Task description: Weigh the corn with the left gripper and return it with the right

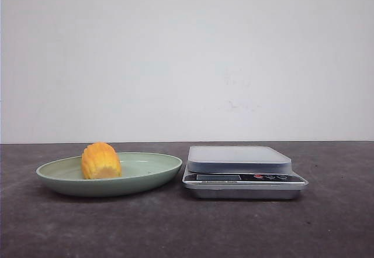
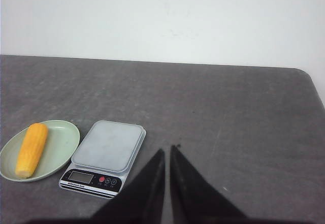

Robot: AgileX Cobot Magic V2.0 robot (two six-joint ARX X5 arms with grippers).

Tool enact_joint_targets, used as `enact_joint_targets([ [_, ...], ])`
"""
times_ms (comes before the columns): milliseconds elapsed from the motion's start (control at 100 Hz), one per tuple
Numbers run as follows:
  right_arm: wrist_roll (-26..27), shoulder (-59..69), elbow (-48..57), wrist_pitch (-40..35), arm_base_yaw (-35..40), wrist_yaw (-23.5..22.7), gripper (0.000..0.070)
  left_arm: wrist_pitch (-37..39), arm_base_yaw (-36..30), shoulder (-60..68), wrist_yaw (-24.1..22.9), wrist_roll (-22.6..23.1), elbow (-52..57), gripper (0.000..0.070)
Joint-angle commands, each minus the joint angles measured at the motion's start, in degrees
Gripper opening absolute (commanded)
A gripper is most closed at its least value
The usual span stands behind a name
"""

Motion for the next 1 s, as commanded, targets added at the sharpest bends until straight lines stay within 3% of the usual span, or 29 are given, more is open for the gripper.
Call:
enact_joint_targets([
  [0, 0.74, 0.13, 0.70, 0.57, 0.33, 0.20, 0.0011, 0.28, -0.44, 0.33, -0.15, 0.96, 0.44, 0.0013],
  [430, 0.74, 0.13, 0.70, 0.57, 0.33, 0.17, 0.0011, 0.26, 0.70, 0.22, -0.31, 0.96, 0.44, 0.0013],
  [540, 0.74, 0.13, 0.70, 0.57, 0.33, 0.20, 0.0011, 0.59, 7.85, 0.24, -0.26, 0.96, 0.04, 0.0013],
  [700, 0.74, 0.13, 0.70, 0.57, 0.35, 0.17, 0.0011, 3.13, 24.68, -0.83, 0.48, 0.55, -3.93, 0.0013],
  [760, 0.74, 0.13, 0.70, 0.59, 0.35, 0.20, 0.0011, 6.88, 30.82, -2.25, 4.57, 3.91, -7.69, 0.0013],
  [830, 0.74, 0.13, 0.70, 0.57, 0.35, 0.20, 0.0011, 13.29, 37.46, -4.66, 13.55, 9.11, -13.77, 0.0013],
  [990, 0.74, 0.13, 0.70, 0.57, 0.35, 0.17, 0.0011, 27.78, 45.68, -10.84, 27.52, 16.22, -29.44, 0.0013],
])
